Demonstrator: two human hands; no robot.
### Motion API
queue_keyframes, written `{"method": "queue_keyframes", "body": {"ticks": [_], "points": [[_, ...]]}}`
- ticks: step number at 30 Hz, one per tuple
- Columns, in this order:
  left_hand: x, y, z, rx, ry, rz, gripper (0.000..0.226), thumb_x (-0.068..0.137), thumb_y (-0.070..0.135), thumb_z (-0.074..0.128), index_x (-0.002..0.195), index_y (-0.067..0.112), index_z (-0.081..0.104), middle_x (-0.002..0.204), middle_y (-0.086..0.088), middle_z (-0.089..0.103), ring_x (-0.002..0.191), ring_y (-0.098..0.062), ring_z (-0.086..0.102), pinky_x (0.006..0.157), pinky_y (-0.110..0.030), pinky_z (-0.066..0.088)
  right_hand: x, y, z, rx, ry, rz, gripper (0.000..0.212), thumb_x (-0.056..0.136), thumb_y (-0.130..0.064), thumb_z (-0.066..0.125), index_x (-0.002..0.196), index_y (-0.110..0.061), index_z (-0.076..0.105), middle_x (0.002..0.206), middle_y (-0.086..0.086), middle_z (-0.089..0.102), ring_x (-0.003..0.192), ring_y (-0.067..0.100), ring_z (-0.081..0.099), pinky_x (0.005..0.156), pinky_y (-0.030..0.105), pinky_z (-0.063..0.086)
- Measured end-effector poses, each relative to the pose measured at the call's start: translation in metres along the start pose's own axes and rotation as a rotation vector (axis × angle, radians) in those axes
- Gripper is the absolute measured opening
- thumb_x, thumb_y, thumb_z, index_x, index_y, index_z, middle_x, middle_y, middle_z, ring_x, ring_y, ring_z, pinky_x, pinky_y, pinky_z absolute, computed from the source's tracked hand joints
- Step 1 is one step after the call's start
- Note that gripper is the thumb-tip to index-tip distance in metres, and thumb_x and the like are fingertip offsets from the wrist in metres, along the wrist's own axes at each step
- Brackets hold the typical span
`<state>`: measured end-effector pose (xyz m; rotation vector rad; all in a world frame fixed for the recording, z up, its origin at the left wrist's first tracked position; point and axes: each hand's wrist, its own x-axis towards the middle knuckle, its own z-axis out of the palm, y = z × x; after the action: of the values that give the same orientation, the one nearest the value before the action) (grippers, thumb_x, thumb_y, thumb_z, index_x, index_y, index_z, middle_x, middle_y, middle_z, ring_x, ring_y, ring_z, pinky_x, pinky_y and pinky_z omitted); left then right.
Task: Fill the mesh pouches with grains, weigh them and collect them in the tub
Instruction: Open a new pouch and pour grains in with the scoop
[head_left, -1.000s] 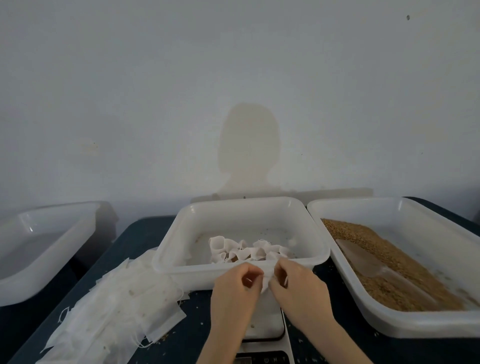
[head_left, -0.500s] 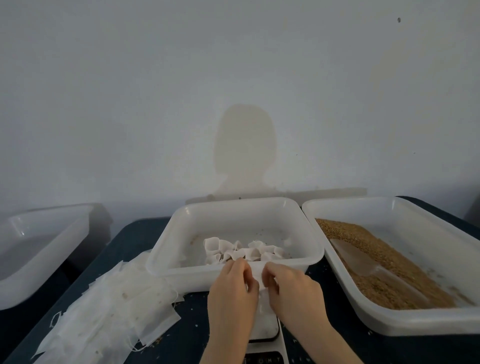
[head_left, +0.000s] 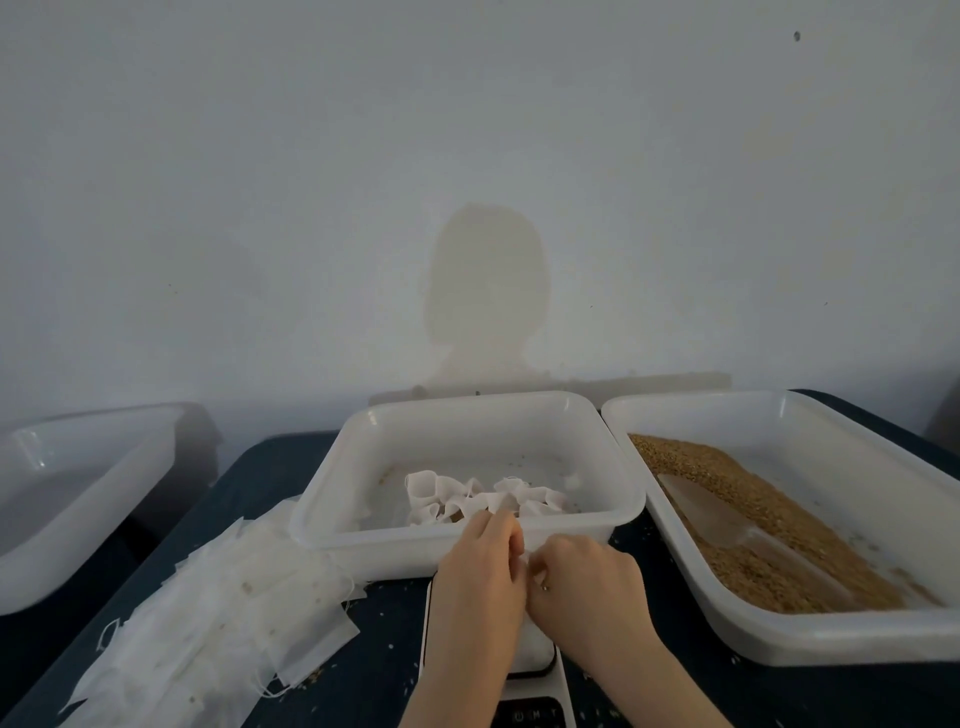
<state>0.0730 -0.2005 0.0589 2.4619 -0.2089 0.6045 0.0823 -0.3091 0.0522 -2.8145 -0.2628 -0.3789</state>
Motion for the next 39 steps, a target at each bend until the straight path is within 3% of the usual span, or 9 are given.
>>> {"method": "queue_keyframes", "body": {"ticks": [5, 10, 14, 18, 21, 27, 33, 36, 39], "points": [[0.000, 0.004, 0.001, -0.025, -0.024, 0.045, 0.022, 0.078, -0.001, 0.052, 0.076, 0.019, 0.044, 0.074, 0.011, 0.041, 0.064, -0.008, 0.040, 0.060, -0.022, 0.034, 0.002, 0.002, 0.000, -0.038, -0.075, -0.016, 0.023, 0.093, -0.025, 0.044, 0.070, -0.026, 0.050, 0.071, -0.009, 0.054, 0.058, 0.008, 0.046, 0.049, 0.018, 0.028], [-0.001, -0.002, 0.004, -0.112, 0.036, 0.106, 0.028, 0.074, -0.005, 0.060, 0.072, 0.021, 0.049, 0.066, 0.015, 0.041, 0.060, -0.004, 0.043, 0.055, -0.017, 0.036, 0.008, 0.009, -0.003, 0.064, -0.155, -0.060, 0.021, 0.094, -0.021, 0.046, 0.093, -0.030, 0.064, 0.081, -0.012, 0.059, 0.069, 0.008, 0.054, 0.055, 0.016, 0.034], [0.004, -0.012, -0.002, -0.288, -0.095, 0.155, 0.029, 0.078, 0.035, 0.069, 0.093, 0.047, 0.046, 0.091, 0.021, 0.056, 0.089, 0.005, 0.053, 0.071, -0.007, 0.040, 0.010, 0.015, -0.015, 0.024, -0.167, -0.069, 0.016, 0.088, -0.025, 0.051, 0.075, -0.031, 0.058, 0.069, -0.012, 0.052, 0.064, 0.005, 0.050, 0.053, 0.014, 0.031], [0.008, -0.030, -0.005, -0.203, -0.387, 0.164, 0.077, 0.055, 0.071, 0.069, 0.116, 0.071, 0.022, 0.123, 0.050, 0.030, 0.119, 0.019, 0.031, 0.094, -0.009, 0.032, 0.012, 0.020, -0.033, 0.067, -0.224, -0.097, 0.017, 0.085, -0.038, 0.057, 0.091, -0.030, 0.071, 0.079, -0.011, 0.062, 0.064, 0.004, 0.052, 0.059, 0.016, 0.037], [0.010, -0.036, 0.000, -0.076, -0.507, 0.188, 0.098, 0.044, 0.075, 0.067, 0.126, 0.067, 0.015, 0.116, 0.056, 0.020, 0.125, 0.013, 0.029, 0.108, -0.021, 0.027, 0.010, 0.024, -0.042, 0.130, -0.251, -0.156, 0.026, 0.086, -0.039, 0.056, 0.061, -0.038, 0.058, 0.064, -0.009, 0.055, 0.053, 0.005, 0.046, 0.052, 0.013, 0.031], [0.008, -0.030, 0.005, -0.187, -0.466, 0.146, 0.050, 0.059, 0.066, 0.065, 0.103, 0.064, 0.042, 0.102, 0.042, 0.054, 0.096, 0.015, 0.053, 0.087, -0.020, 0.048, 0.010, 0.034, -0.052, 0.219, -0.334, -0.245, 0.039, 0.080, -0.039, 0.062, 0.046, -0.052, 0.051, 0.061, -0.008, 0.051, 0.056, 0.007, 0.044, 0.056, 0.020, 0.038], [0.010, -0.022, 0.004, -0.276, -0.460, 0.113, 0.038, 0.068, 0.057, 0.068, 0.100, 0.043, 0.054, 0.093, 0.025, 0.062, 0.085, 0.010, 0.055, 0.067, -0.007, 0.040, 0.014, 0.047, -0.059, 0.219, -0.342, -0.251, 0.055, 0.084, -0.025, 0.060, 0.045, -0.063, 0.049, 0.061, -0.013, 0.051, 0.050, 0.002, 0.045, 0.054, 0.016, 0.038], [0.012, -0.021, 0.004, -0.276, -0.445, 0.099, 0.032, 0.070, 0.057, 0.066, 0.095, 0.040, 0.056, 0.085, 0.021, 0.062, 0.079, 0.009, 0.054, 0.064, -0.008, 0.039, 0.015, 0.057, -0.063, 0.329, -0.367, -0.229, 0.041, 0.085, -0.025, 0.061, 0.062, -0.059, 0.063, 0.084, -0.017, 0.067, 0.074, -0.002, 0.060, 0.075, 0.021, 0.051], [0.014, -0.022, 0.006, -0.226, -0.449, 0.120, 0.032, 0.073, 0.056, 0.065, 0.098, 0.041, 0.056, 0.088, 0.021, 0.061, 0.084, 0.010, 0.053, 0.068, -0.009, 0.043, 0.016, 0.077, -0.073, 0.514, -0.301, -0.160, 0.023, 0.086, -0.025, 0.065, 0.082, -0.045, 0.075, 0.103, -0.028, 0.065, 0.096, -0.010, 0.058, 0.086, 0.014, 0.046]]}}
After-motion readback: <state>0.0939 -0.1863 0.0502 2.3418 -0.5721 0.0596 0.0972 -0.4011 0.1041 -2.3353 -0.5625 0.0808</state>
